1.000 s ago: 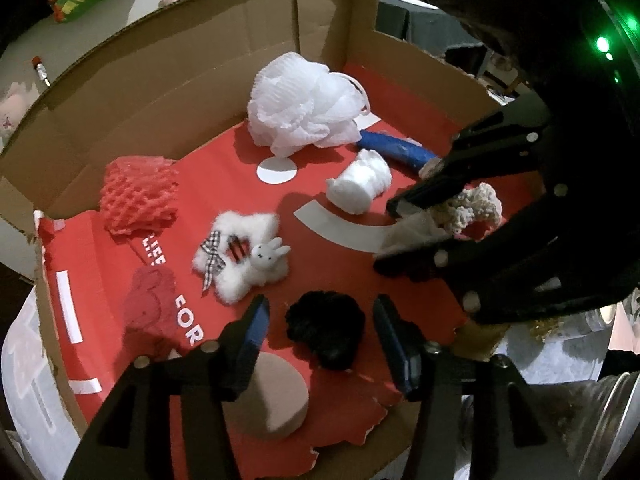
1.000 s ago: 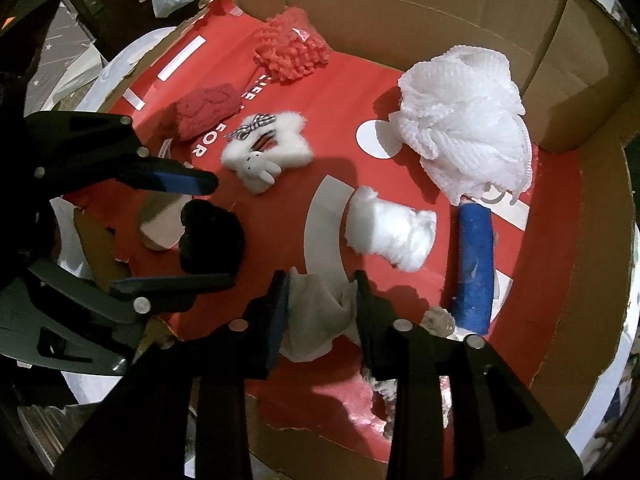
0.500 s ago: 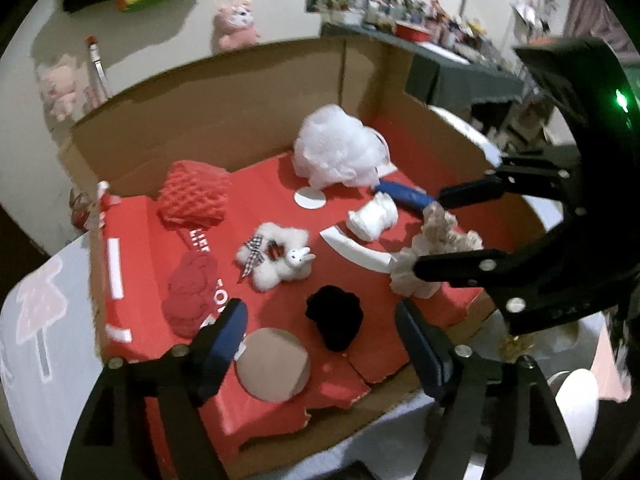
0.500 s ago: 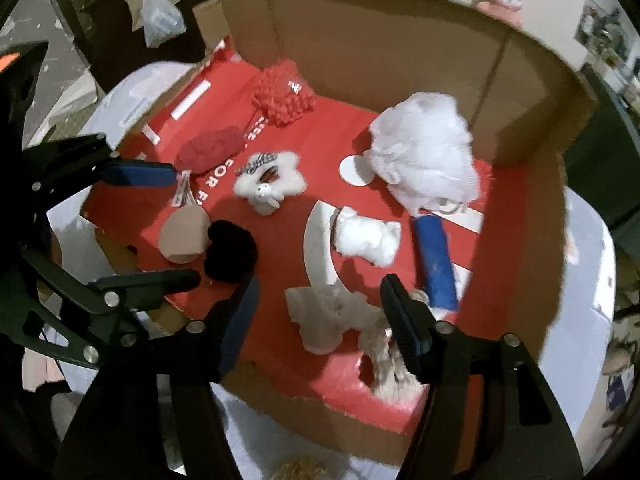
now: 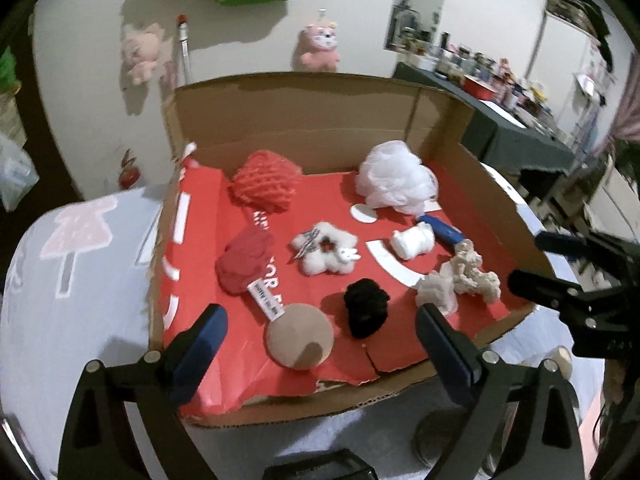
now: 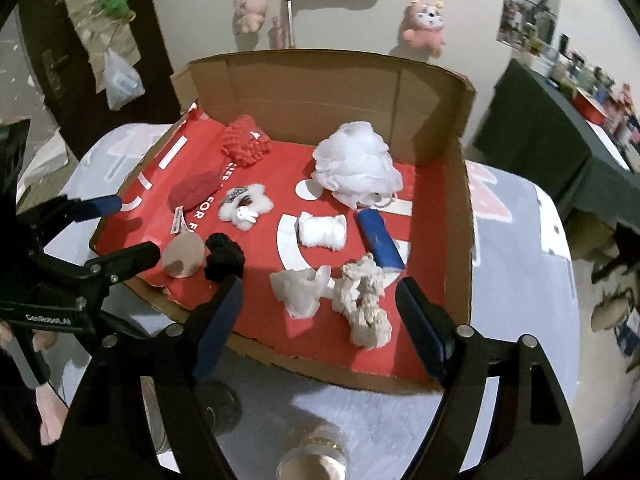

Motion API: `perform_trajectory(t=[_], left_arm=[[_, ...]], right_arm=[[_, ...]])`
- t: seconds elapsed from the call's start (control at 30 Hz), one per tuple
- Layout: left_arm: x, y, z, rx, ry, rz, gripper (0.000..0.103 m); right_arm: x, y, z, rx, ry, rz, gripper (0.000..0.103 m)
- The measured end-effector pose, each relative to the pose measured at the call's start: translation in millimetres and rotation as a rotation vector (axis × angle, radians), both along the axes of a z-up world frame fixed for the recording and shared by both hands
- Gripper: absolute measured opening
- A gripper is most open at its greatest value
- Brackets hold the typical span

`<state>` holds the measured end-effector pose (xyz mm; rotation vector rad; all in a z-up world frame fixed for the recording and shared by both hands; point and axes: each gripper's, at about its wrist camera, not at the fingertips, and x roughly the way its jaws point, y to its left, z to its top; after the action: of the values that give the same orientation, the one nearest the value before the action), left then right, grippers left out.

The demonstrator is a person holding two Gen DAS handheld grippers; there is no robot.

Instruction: Organize soft objects

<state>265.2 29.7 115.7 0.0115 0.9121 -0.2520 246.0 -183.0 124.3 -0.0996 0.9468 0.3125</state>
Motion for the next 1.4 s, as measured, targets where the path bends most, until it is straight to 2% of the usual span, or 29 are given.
perform_trajectory(t=[0.3, 0.8, 0.87, 1.4], left_arm=[[-0.4, -2.1, -20.3, 0.037, 0.035, 0.046, 0.097], [2.1, 1.7, -35.3, 0.054, 0.069, 0.095, 0.097], [1.8, 1.5, -35.3, 0.057, 0.066, 0.093, 0.097], [5.2, 1.3, -37.6, 0.073, 0.075, 0.099, 0.097]], right_arm=[[-4.9, -8.0, -19.8, 0.021, 0.012, -0.072, 0.078], [0.2, -4.1, -51.2, -0.001, 0.05, -0.095, 0.078], [-0.5, -6.5, -50.8, 0.025, 0.047, -0.098, 0.078], [0.1, -10.2, -51.5, 0.011, 0.045, -0.11, 0.078]])
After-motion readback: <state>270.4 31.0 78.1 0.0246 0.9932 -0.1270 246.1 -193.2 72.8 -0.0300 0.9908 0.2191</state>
